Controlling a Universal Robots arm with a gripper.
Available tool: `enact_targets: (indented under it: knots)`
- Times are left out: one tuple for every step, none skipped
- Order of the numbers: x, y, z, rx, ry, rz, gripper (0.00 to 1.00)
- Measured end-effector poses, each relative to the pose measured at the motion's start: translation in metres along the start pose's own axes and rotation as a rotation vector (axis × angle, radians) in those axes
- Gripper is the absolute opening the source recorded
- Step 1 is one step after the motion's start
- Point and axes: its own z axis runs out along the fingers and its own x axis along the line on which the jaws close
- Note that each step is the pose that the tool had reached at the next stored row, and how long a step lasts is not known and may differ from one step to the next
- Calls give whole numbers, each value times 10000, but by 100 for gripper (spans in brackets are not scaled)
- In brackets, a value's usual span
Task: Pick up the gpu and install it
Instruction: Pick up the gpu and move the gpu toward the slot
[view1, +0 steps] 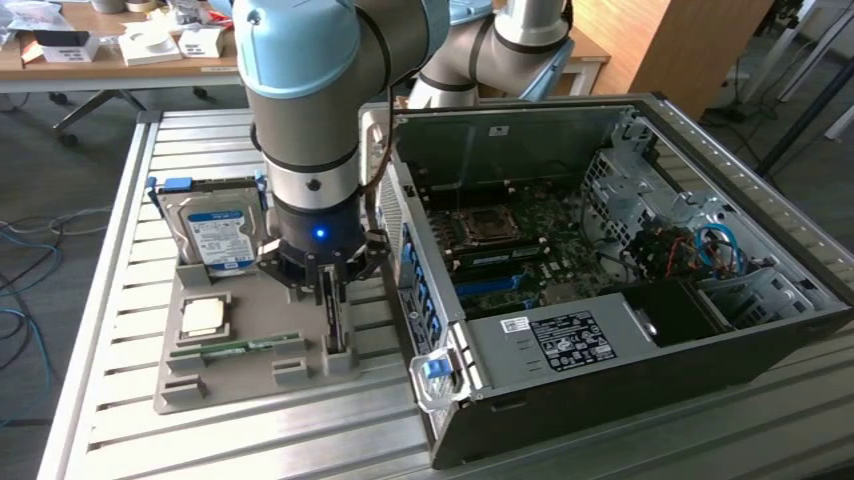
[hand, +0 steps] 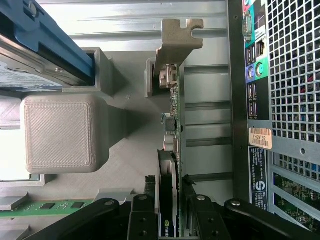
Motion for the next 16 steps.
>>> enact_targets:
  knots:
    - [0, 0, 0, 0, 0, 0, 33]
    - [0, 0, 0, 0, 0, 0, 33]
    - [0, 0, 0, 0, 0, 0, 33]
    - [0, 0, 0, 0, 0, 0, 33]
    - [0, 0, 0, 0, 0, 0, 33]
    - [0, 0, 0, 0, 0, 0, 33]
    - [0, 0, 0, 0, 0, 0, 33]
    - [0, 0, 0, 0, 2, 0, 32]
    - [0, 0, -1, 1, 1, 0, 26]
    - [0, 0, 0, 1, 1, 0, 26]
    - [0, 0, 0, 0, 0, 0, 26]
    - [0, 0, 0, 1, 0, 0, 26]
    - [0, 0, 0, 1, 1, 0, 26]
    - [0, 0, 0, 1, 0, 0, 26]
    - [0, 0, 0, 1, 0, 0, 26]
    - [0, 0, 0, 1, 0, 0, 26]
